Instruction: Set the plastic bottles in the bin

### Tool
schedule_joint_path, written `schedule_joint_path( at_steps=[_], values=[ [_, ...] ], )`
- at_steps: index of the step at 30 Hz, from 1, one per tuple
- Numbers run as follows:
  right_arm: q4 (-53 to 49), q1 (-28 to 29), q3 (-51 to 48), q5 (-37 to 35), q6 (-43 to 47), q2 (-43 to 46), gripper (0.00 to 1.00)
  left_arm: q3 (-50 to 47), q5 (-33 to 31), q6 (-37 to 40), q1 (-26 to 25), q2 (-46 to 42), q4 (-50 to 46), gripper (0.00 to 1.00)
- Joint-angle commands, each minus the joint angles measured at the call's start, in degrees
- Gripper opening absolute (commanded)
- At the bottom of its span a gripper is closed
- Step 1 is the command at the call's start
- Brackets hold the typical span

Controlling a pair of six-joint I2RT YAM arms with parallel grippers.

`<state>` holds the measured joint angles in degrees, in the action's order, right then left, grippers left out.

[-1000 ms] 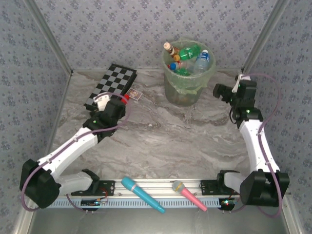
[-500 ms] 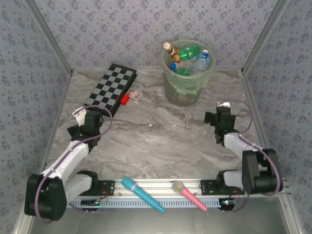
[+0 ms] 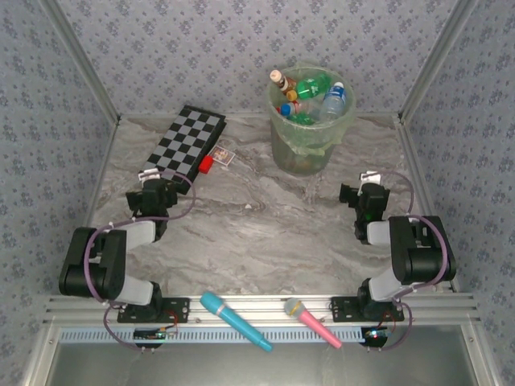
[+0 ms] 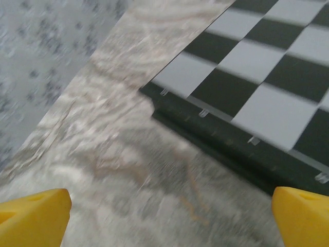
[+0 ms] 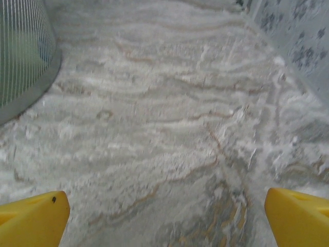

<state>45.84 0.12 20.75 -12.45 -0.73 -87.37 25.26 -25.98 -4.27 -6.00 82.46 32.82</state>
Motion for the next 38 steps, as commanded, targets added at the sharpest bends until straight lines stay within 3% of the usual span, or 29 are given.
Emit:
schedule_joint_path(
  at_steps=[1, 4, 6, 8, 9, 26, 29, 37, 38],
  values=[
    [5.7, -0.5, -0.1, 2.1, 0.7, -0.6, 0.99, -1.2, 9.6, 4.1, 1.6, 3.0, 12.2, 1.0],
    [4.9, -0.6, 0.0, 2.1, 0.7, -0.3, 1.0, -0.1, 14.8, 1.9, 4.7, 3.7, 9.9, 1.0],
    [5.0, -0.6, 0.1, 2.1, 0.7, -0.3, 0.99, -2.8, 18.9, 1.7, 6.4, 6.3, 17.5, 1.0],
    [5.0, -0.5, 0.1, 2.0, 0.7, -0.3, 1.0, -1.8, 19.0, 1.5, 6.4, 5.1, 13.2, 1.0],
    [5.0, -0.6, 0.0, 2.0, 0.7, -0.3, 1.0, -2.4, 19.0, 1.6, 6.4, 5.9, 16.2, 1.0],
    [5.0, -0.1, 0.2, 1.2, 1.0, -0.4, 1.0, -2.1, 19.0, 1.8, 6.3, 5.5, 14.6, 1.0],
    [5.0, -0.1, 0.1, 1.2, 0.9, -0.4, 1.0, -1.6, 22.4, 3.2, 6.2, 5.5, 13.7, 1.0],
    [5.0, -0.1, 0.2, 1.2, 1.0, -0.4, 1.0, -1.4, 23.3, 3.0, 6.6, 5.4, 13.5, 1.0],
    [4.5, -0.2, 0.2, 3.7, 1.2, -0.4, 1.0, -1.4, 23.3, 3.1, 6.5, 5.4, 13.5, 1.0]
  ],
)
